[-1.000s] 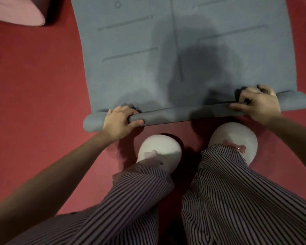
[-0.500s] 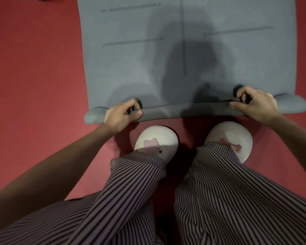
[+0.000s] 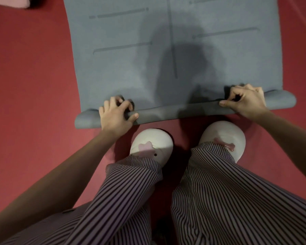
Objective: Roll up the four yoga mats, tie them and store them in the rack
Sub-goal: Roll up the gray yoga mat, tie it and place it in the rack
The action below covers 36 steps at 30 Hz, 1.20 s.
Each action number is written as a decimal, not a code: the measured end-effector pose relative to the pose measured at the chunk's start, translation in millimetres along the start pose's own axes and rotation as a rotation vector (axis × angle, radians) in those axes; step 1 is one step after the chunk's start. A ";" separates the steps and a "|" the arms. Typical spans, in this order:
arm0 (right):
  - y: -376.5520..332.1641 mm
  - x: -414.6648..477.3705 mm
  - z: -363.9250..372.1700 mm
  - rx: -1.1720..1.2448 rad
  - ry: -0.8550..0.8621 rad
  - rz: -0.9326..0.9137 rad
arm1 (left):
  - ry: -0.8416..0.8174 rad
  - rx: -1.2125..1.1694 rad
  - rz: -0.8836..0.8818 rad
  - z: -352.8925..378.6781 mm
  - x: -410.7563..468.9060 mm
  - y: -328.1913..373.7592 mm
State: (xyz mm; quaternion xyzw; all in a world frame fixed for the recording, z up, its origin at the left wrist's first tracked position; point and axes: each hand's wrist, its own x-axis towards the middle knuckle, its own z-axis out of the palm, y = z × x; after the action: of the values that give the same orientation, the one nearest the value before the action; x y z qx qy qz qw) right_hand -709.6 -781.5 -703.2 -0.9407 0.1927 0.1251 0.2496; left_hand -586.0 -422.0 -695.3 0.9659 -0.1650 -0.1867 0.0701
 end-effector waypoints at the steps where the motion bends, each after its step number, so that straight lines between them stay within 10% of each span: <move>1: 0.1 0.0 0.6 0.000 0.007 0.002 | 0.062 -0.002 0.050 2.1 -1.5 -1.9; 7: 1.5 -5.3 3.0 0.010 0.046 -0.023 | 0.181 0.017 0.538 16.2 -6.7 -18.6; 36: 2.3 -33.1 9.2 -0.018 -0.075 -0.021 | -0.323 -0.138 0.470 11.9 -5.9 16.8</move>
State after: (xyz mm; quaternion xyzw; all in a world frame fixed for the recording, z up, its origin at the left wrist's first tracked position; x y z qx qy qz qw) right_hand -741.5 -768.7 -701.0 -0.9395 0.1721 0.1593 0.2496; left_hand -600.6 -436.5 -700.9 0.8519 -0.3802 -0.3274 0.1498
